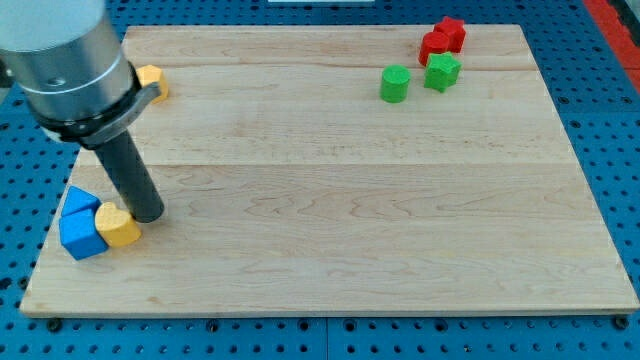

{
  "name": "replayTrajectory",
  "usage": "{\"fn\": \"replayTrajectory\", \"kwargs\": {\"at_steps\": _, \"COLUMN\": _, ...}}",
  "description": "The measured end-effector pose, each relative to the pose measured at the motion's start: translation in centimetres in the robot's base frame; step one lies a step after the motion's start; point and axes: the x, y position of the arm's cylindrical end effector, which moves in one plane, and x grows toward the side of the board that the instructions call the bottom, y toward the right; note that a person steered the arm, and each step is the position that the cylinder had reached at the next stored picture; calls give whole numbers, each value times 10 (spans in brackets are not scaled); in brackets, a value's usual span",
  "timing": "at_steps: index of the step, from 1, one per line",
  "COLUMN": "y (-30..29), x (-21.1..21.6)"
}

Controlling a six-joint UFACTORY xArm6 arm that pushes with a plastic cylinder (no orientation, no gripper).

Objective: Move the yellow hexagon into the yellow heart

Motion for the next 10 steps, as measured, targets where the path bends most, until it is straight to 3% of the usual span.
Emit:
{"fn": "replayTrajectory", "kwargs": {"at_steps": 1, "y": 34, "x": -69}}
{"fn": "replayTrajectory", "kwargs": {"at_steps": 2, "y": 38, "x": -150}}
{"fn": "replayTrajectory", "kwargs": {"at_steps": 4, "y": 18, "x": -259}}
{"fn": "replayTrajectory", "kwargs": {"at_steps": 5, "y": 5, "x": -188}}
{"fn": "replayTrajectory", "kwargs": {"at_steps": 6, "y": 12, "x": -176}}
{"fn": "replayTrajectory", "kwargs": {"at_steps": 7, "y": 26, "x": -233}}
{"fn": "replayTrajectory", "kwargs": {"at_steps": 8, "y": -37, "x": -245}}
{"fn": "replayTrajectory", "kwargs": {"at_steps": 9, "y": -84, "x": -232}}
{"fn": "replayTrajectory", "kwargs": {"at_steps": 10, "y": -84, "x": -201}}
